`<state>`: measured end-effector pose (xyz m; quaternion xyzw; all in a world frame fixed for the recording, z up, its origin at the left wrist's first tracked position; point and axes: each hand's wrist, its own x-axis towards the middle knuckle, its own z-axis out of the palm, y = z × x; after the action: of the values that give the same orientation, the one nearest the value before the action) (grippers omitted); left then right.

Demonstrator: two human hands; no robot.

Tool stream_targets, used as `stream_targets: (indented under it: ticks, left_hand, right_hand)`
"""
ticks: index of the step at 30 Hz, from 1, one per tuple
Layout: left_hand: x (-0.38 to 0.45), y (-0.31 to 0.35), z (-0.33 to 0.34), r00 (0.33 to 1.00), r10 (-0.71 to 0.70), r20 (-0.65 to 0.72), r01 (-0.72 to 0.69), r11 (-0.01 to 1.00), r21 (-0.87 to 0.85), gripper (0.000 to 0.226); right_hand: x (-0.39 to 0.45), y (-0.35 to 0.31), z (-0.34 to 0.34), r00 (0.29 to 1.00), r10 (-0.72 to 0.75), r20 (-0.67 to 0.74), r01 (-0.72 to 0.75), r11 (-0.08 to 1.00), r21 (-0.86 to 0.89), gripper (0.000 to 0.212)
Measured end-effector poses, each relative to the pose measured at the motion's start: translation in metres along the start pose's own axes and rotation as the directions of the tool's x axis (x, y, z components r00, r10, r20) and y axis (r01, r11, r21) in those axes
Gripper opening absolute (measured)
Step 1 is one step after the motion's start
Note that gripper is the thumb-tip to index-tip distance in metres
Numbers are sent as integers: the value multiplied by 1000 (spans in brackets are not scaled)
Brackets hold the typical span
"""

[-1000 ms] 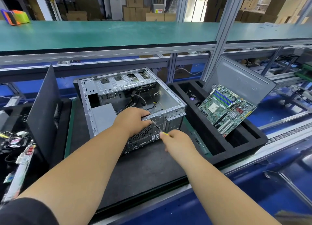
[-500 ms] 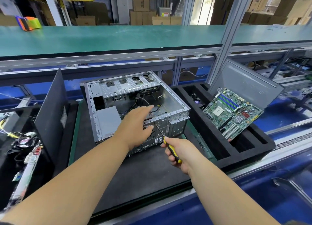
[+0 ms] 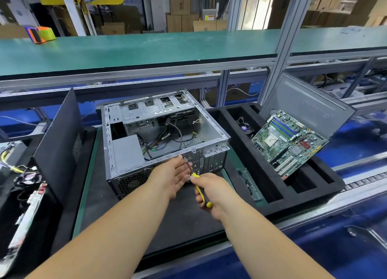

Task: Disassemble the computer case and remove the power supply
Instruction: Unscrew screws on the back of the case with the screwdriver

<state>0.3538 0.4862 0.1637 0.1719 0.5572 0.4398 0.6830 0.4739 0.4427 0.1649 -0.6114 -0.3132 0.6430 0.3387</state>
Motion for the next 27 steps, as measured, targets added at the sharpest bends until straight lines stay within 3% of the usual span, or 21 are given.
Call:
stream_targets:
  ticks: [7, 17, 24, 27]
  left_hand:
    - [3, 0, 11, 996, 5, -84, -11, 998, -69, 18]
    - [5, 1, 16, 997, 10, -72, -19, 992, -122, 23]
    - [8, -2, 15, 997, 28, -73, -35, 995, -90, 20]
    - [9, -2, 15, 996, 27, -80, -34, 996, -85, 18]
  right_hand:
    - [-1, -2, -2, 983, 129, 130, -157, 958, 239, 38]
    - [4, -1, -7, 991, 97, 96, -107, 988, 114, 22]
    - [8, 4, -5, 999, -15, 39, 16, 999, -30, 16]
    - [5, 1, -8, 993, 77, 88, -84, 993, 87, 30]
